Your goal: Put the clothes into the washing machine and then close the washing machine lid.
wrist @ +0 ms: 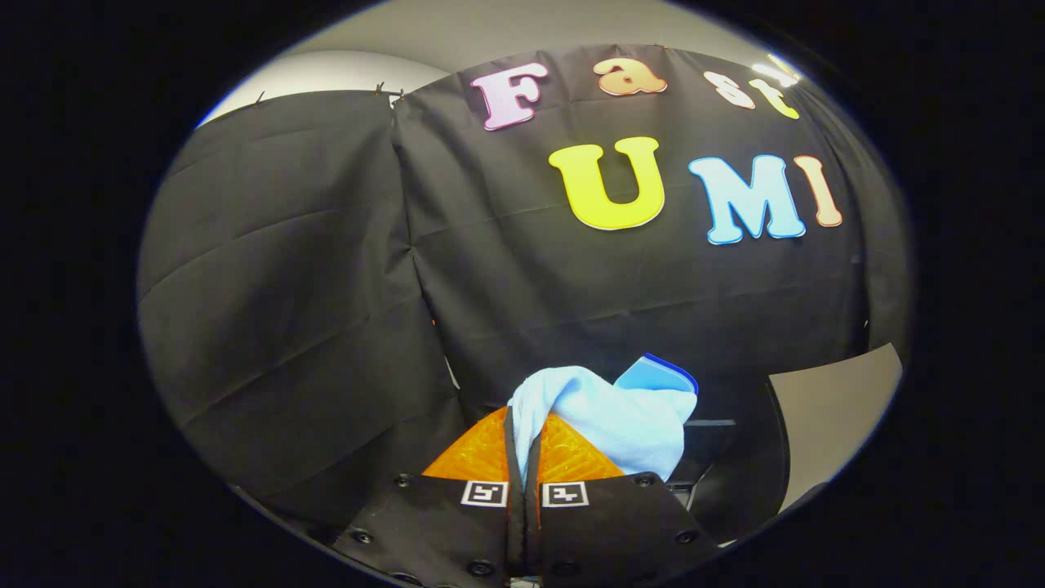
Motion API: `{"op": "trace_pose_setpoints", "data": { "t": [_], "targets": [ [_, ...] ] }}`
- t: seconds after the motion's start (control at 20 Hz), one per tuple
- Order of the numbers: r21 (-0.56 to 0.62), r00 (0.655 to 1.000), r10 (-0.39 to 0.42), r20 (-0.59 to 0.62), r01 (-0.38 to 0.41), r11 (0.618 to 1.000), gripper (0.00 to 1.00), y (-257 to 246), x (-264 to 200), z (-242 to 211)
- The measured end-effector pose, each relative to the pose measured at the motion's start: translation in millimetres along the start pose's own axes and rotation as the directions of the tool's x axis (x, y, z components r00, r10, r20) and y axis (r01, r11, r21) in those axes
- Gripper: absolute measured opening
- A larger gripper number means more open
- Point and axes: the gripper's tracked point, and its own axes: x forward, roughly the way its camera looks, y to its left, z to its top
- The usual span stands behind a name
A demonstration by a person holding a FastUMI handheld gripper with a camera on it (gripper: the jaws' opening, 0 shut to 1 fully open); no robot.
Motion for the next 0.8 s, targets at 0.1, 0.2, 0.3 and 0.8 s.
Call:
{"op": "trace_pose_setpoints", "data": {
  "t": [0.1,0.2,0.3,0.8],
  "targets": [
    [-0.009,1.000,0.009,-0.013,-0.009,1.000,0.02,6,6,-7],
    [-0.013,0.999,0.014,-0.030,-0.015,1.000,0.02,11,12,-14],
    [-0.021,0.999,0.014,-0.045,-0.015,1.000,0.02,13,19,-22],
    [-0.048,0.990,-0.019,-0.142,0.012,0.999,0.02,3,55,-81]
  ]
}}
